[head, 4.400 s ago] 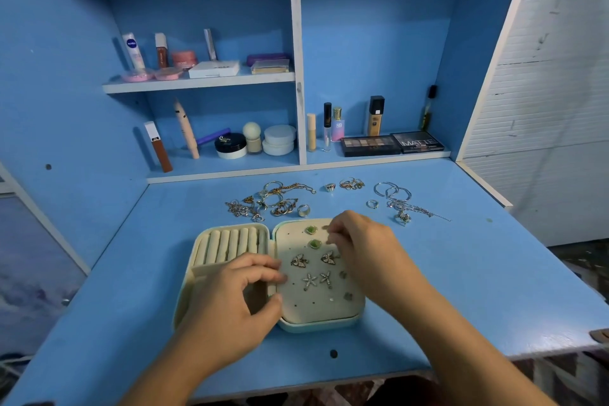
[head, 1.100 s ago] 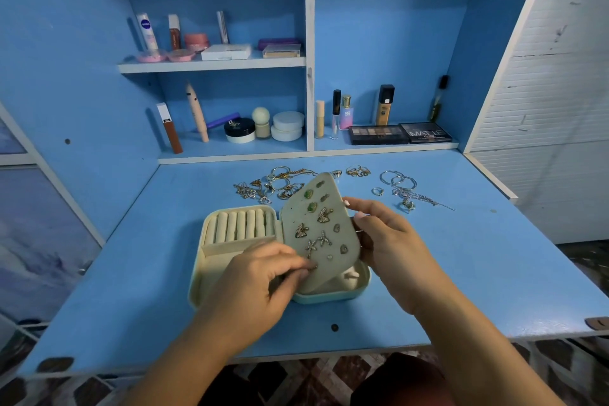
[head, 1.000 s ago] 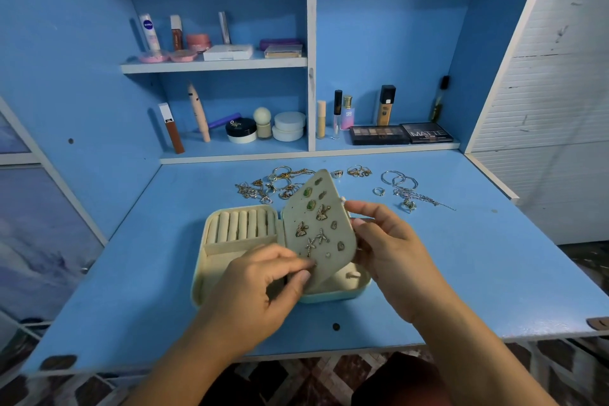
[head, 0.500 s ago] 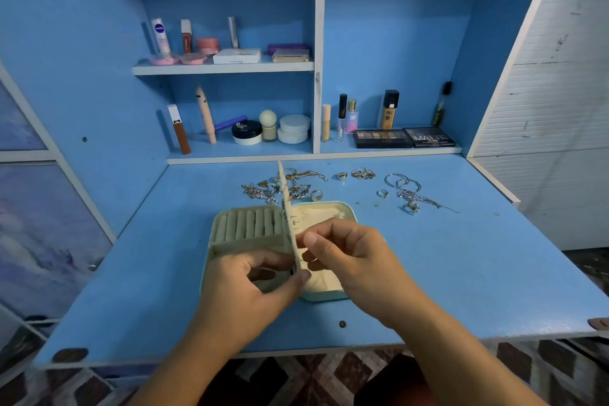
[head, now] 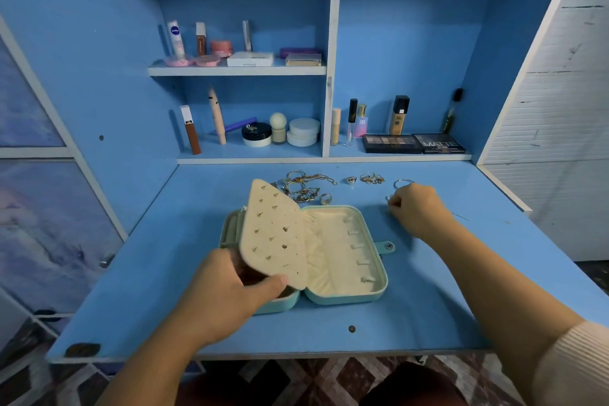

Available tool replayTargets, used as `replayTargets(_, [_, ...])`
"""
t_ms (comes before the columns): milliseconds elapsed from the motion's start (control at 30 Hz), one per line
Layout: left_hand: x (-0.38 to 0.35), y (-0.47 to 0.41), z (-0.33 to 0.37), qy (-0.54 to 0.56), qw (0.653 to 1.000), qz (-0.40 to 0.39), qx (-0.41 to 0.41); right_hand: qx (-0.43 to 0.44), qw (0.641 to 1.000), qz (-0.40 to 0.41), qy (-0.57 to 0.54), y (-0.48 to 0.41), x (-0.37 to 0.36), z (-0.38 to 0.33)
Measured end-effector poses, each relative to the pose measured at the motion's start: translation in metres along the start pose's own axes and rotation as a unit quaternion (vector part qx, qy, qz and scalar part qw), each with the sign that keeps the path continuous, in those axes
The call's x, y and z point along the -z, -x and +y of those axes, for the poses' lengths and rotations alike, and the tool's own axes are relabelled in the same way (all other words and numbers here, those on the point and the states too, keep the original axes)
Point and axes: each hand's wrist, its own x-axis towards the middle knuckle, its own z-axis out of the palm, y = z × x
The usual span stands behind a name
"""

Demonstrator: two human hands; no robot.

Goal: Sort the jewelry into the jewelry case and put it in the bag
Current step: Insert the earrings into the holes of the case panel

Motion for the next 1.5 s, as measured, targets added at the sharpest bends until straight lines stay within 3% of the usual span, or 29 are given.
replayTargets(133, [0.011, -0.003, 0.001, 0.005, 0.997, -0.076, -0.004, 0.015, 1.0, -0.007, 0.016, -0.011, -0.005, -0.001])
replayTargets(367, [0.012, -0.004, -0.001, 0.026, 0.995, -0.097, -0.028, 0.044, 0.998, 0.012, 0.036, -0.001, -0.003, -0.002])
replayTargets(500, [0.011, -0.004, -0.004, 0.037, 0.995, -0.088, -0.033, 0.126, 0.975, 0.097, -0.156, 0.062, 0.006, -0.042])
replayTargets(633, [0.009, -0.003, -0.003, 0.039, 0.995, -0.083, -0.048, 0.238, 0.925, -0.011, -0.297, 0.135, -0.009, -0.077])
replayTargets(867, [0.006, -0.002, -0.003, 0.061, 0.994, -0.077, -0.05, 0.233, 0.896, -0.006, -0.378, 0.147, -0.036, -0.085])
replayTargets(1500, [0.006, -0.001, -0.002, 0.107, 0.987, -0.097, -0.067, 0.213, 0.886, -0.002, -0.412, 0.148, -0.046, -0.09])
